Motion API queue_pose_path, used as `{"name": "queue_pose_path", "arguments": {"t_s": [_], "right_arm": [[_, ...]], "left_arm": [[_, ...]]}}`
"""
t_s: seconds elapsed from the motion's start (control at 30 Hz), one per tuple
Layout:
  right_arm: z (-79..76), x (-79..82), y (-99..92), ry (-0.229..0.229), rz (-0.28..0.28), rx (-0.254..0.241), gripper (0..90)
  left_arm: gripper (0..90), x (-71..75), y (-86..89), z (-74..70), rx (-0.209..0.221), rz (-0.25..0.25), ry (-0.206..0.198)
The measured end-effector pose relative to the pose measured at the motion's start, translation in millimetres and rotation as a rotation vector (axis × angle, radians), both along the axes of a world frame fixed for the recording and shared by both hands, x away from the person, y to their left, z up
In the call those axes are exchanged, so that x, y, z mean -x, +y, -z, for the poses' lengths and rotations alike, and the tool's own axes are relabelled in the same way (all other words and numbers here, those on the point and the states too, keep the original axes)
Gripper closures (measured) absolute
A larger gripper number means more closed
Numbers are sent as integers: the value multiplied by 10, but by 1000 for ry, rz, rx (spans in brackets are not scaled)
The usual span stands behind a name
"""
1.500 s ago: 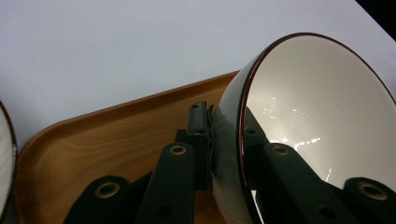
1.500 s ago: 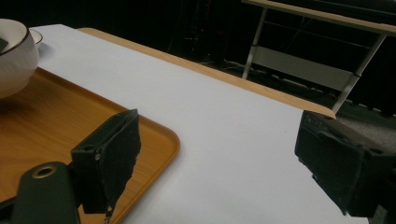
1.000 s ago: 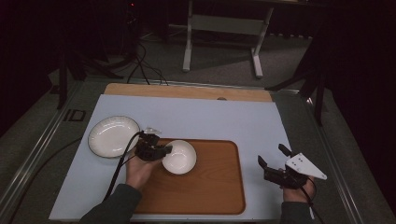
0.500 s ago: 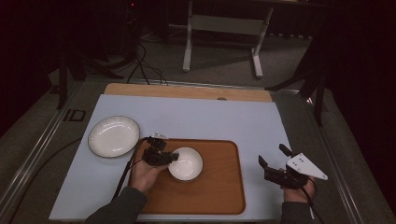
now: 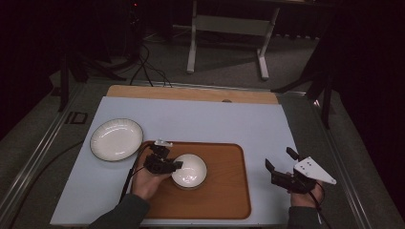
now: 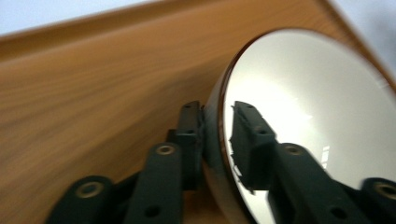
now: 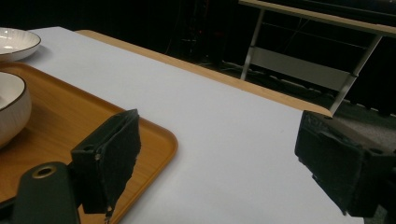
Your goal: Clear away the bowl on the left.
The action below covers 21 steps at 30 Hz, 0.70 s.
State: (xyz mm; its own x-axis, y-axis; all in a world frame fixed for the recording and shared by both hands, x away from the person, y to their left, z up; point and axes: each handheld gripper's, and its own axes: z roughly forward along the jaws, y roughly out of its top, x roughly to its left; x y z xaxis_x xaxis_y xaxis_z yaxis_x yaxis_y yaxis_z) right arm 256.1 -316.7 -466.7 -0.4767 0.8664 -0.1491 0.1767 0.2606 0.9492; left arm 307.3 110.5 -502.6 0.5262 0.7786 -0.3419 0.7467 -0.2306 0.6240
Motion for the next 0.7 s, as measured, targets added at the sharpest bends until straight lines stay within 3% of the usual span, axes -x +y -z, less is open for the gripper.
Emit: {"name": "queue_pose_path", "arguments": {"t_s": [0.13,0.27,0.6,0.7], "right_arm": [[0,0,-2,-1,0,0,139],[0,-2,3,-2,-2,4,139],[0,-3,2,-2,-3,4,139],[0,-2,1,-1,-2,3,139]], "left_arm": [[610,24,107,-133,73,-6,-75],[564,40,212,-266,100,-17,-124],[432,88,439,-478,31,-62,-254],[397,103,521,-509,30,-88,-290]]}}
